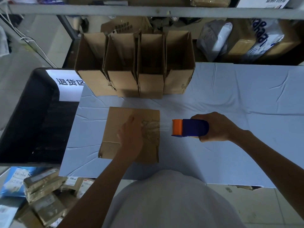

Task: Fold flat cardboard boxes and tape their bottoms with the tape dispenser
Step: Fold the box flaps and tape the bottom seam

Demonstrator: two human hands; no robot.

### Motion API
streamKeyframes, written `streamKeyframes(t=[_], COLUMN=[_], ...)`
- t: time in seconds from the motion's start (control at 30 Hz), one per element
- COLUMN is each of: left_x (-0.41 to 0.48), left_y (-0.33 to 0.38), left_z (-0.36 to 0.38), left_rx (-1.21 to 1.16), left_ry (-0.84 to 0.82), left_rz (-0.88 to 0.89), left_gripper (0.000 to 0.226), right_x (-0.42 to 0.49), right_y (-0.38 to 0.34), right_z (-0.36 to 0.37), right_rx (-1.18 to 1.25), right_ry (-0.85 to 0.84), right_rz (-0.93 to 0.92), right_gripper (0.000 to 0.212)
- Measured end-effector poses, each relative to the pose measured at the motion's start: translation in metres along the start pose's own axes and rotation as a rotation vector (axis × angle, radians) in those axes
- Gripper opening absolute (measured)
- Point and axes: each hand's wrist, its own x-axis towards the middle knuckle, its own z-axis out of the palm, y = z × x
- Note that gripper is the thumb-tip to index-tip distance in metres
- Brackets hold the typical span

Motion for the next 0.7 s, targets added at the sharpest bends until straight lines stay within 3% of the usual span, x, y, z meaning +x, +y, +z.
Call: streamKeyframes(t=[0.1, 0.17, 0.27, 0.37, 0.43, 0.53, 0.7], left_x=[0.0, 0.003, 0.007, 0.007, 0.01, 0.012, 0.012], left_y=[-0.007, -0.016, -0.009, 0.01, 0.012, 0.005, 0.004], left_z=[0.0, 0.003, 0.014, 0.018, 0.025, 0.033, 0.03], left_rx=[-0.067, -0.026, -0.271, -0.453, -0.476, -0.538, -0.531], left_ry=[-0.001, 0.086, 0.019, -0.107, -0.134, -0.133, -0.05], left_rz=[-0.126, -0.088, 0.134, 0.328, 0.352, 0.333, 0.342], left_gripper=[0.051, 0.063, 0.03, 0.016, 0.012, 0.025, 0.013], right_x=[0.0, 0.001, 0.004, 0.005, 0.005, 0.006, 0.007], right_y=[0.0, -0.001, -0.002, -0.003, -0.003, -0.003, -0.001], right_z=[0.0, 0.001, 0.003, 0.001, 0.0, 0.0, 0.0], right_rx=[-0.011, -0.007, -0.019, -0.031, -0.031, -0.034, -0.032], right_ry=[0.002, 0.002, -0.003, 0.0, -0.005, -0.01, -0.019], right_rz=[-0.006, -0.002, 0.006, 0.003, 0.008, 0.007, 0.006], right_gripper=[0.055, 0.054, 0.052, 0.052, 0.051, 0.051, 0.053])
